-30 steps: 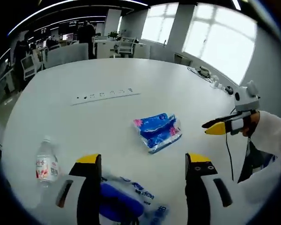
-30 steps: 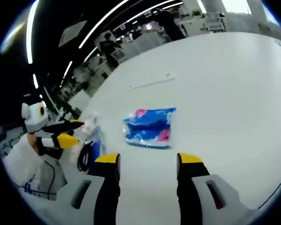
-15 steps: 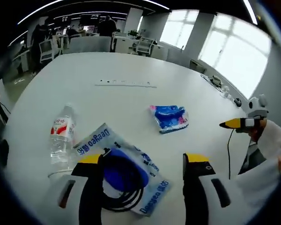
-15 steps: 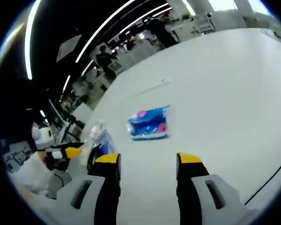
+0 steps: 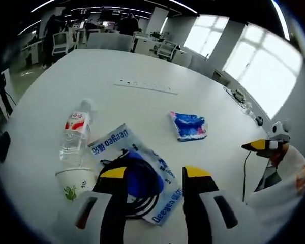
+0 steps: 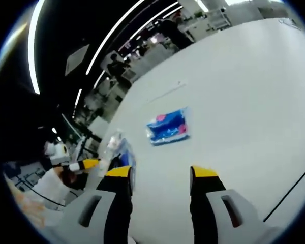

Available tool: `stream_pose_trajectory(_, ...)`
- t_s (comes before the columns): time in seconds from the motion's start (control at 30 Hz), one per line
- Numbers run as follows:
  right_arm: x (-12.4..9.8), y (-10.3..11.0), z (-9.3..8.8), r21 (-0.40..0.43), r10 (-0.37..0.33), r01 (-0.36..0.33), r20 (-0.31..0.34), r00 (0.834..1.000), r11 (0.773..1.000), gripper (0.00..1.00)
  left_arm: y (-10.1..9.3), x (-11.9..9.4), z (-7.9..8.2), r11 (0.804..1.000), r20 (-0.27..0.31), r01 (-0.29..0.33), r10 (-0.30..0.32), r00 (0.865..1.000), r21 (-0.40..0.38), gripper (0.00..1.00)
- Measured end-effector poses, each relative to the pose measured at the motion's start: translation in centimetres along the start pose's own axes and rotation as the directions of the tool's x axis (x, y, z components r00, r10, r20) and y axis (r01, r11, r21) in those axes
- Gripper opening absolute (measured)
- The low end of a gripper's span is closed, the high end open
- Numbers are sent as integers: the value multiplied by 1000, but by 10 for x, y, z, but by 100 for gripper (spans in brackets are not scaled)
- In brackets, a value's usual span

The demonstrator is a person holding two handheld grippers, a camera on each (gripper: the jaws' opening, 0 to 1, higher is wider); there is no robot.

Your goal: Arrange the tabletop items into an orderly group along one side of the table until the central work area is clear of visible clutter.

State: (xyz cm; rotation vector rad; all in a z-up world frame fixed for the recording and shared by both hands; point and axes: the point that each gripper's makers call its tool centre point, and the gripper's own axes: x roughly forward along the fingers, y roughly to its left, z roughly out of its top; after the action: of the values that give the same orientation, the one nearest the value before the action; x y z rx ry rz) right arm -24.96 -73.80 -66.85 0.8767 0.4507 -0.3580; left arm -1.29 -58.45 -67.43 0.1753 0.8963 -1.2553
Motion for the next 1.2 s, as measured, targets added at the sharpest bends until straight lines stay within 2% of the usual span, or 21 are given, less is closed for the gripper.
stream_pose_trajectory(0.07,-1,-1,1,8,3,-3,4,1000,1000,36,0,-2,2,1000,14,-4,4,1000,-8,30)
stream_pose_trajectory(0.1,-2,-1,1,11,4,-4,8,1000,1000,36,0,-4,7,1000,47,-10,10,999,-10,27)
stream_pose_trajectory(0.17,-3,0,3,13,7,-7,15,1000,1000,36,4,-5,10,999,67,-17,20,998,-38,18)
stream_pose_trajectory(0.27,-4,0,4,12,3,-3,20,1000,1000,36,10,-9,17,998,118,-27,34,992,-61,15)
stream_pose_trajectory(0.3,-4,-1,4,9,0,0,19,1000,1000,37,8,-10,16,997,120,-21,30,992,-71,15)
stream_pose_trajectory(0.37,-4,-1,3,4,-6,6,16,1000,1000,37,10,-12,11,995,87,-20,29,996,-102,14)
stream_pose_trajectory(0.47,-4,0,2,7,-7,7,14,1000,1000,36,16,-16,3,994,56,-44,49,997,-99,9)
stream_pose_trajectory(0.53,-4,2,1,6,-5,5,16,1000,1000,35,17,-19,0,994,51,-41,47,998,-104,0)
stream_pose_trajectory(0.7,-4,4,-10,35,3,-3,3,1000,999,32,20,-32,-2,989,85,5,8,996,-149,0)
stream_pose_trajectory(0.87,-2,3,-11,37,-1,1,-8,1000,999,30,36,-37,-4,985,97,-40,57,994,-168,0)
stream_pose_trajectory(0.97,2,5,-6,35,4,-3,-4,1000,999,29,39,-41,0,988,120,-56,73,990,-141,0)
stream_pose_trajectory(1.03,4,7,-3,22,8,-8,1,1000,1000,28,45,-43,4,985,144,-86,107,984,-147,0)
stream_pose_trajectory(1.1,5,10,-1,22,17,-17,-3,1000,1000,27,45,-44,6,985,158,-78,103,982,-155,0)
stream_pose_trajectory(1.2,6,12,-2,20,24,-24,-5,1000,1000,25,50,-44,8,983,181,-99,127,975,-156,0)
